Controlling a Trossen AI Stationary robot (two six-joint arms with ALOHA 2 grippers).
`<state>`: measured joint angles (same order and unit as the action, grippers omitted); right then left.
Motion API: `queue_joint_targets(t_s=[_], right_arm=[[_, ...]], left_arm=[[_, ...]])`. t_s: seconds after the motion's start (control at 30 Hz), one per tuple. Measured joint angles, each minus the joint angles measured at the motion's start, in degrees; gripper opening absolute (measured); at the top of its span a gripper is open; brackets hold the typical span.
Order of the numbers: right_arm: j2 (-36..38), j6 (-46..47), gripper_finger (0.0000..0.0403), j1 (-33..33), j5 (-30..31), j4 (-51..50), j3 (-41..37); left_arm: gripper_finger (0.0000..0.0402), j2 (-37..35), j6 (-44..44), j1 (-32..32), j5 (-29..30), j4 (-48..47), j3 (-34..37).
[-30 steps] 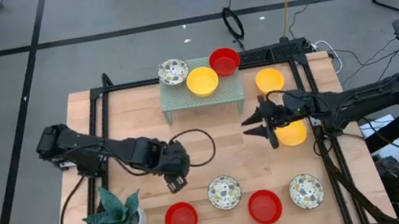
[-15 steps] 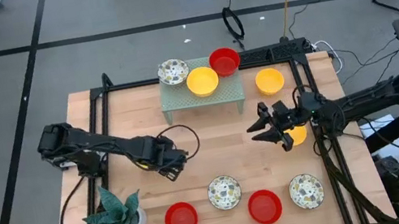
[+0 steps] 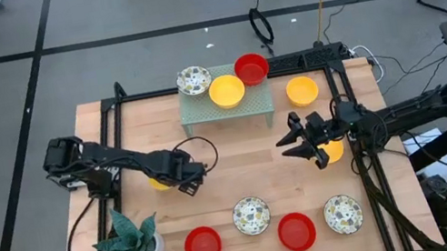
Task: Pick & Place Mini bowls
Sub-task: Stack the yellow bowl on top of the other yellow bowl on the shelf
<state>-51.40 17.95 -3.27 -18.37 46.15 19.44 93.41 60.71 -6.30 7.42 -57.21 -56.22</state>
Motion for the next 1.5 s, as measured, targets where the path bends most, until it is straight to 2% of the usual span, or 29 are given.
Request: queue_joint_targets(t_s=[0.1, 0.23, 0.33, 0.5, 0.53, 0.77, 0.93, 1.07, 1.27, 1.5], right_arm=[[0.0, 0.8, 0.0139, 0.0, 0.0, -2.1, 0.0], [0.0, -0.1, 0.0139, 0.0, 0.0, -1.5, 0.0], [0.0, -3.1, 0.0139, 0.0, 0.1, -0.6, 0.0], [0.0, -9.6, 0.0139, 0.0, 0.1, 0.6, 0.1], [0.0, -10.4, 0.0139, 0.0, 0.1, 0.9, 0.1], [0.0, -12.5, 0.0139, 0.0, 0.2, 0.7, 0.1], [0.0, -12.5, 0.0139, 0.0, 0.2, 0.2, 0.1], [0.0, -12.8, 0.0139, 0.0, 0.3, -0.6, 0.1], [0.0, -14.3, 0.0139, 0.0, 1.0, -2.0, 0.1], [-0.1, -14.4, 0.0139, 0.0, 5.0, -3.3, 0.1]], left_arm=[[0.024, 0.0, -1.3, 1.0, -2.1, 4.7, 2.4], [0.0196, 0.0, -3.2, 1.7, -3.9, 4.3, 2.7], [0.0141, 0.0, -5.0, 1.8, -3.6, 4.4, 2.7], [0.0023, 0.0, -9.8, 1.8, -3.5, 4.5, 2.7], [0.0013, 0.0, -10.2, 1.8, -3.7, 4.5, 2.7], [0.0006, -0.3, -12.8, 1.0, -5.8, 4.4, -0.9], [0.0009, -0.3, -19.1, -0.3, -8.0, 4.6, -9.0], [0.0007, -0.3, -27.9, -1.3, -7.7, 6.0, -16.9], [0.0009, -0.4, -46.4, -0.3, 0.5, 14.3, -25.6], [0.0012, -0.4, -62.6, 6.4, 6.7, 27.5, -27.0]])
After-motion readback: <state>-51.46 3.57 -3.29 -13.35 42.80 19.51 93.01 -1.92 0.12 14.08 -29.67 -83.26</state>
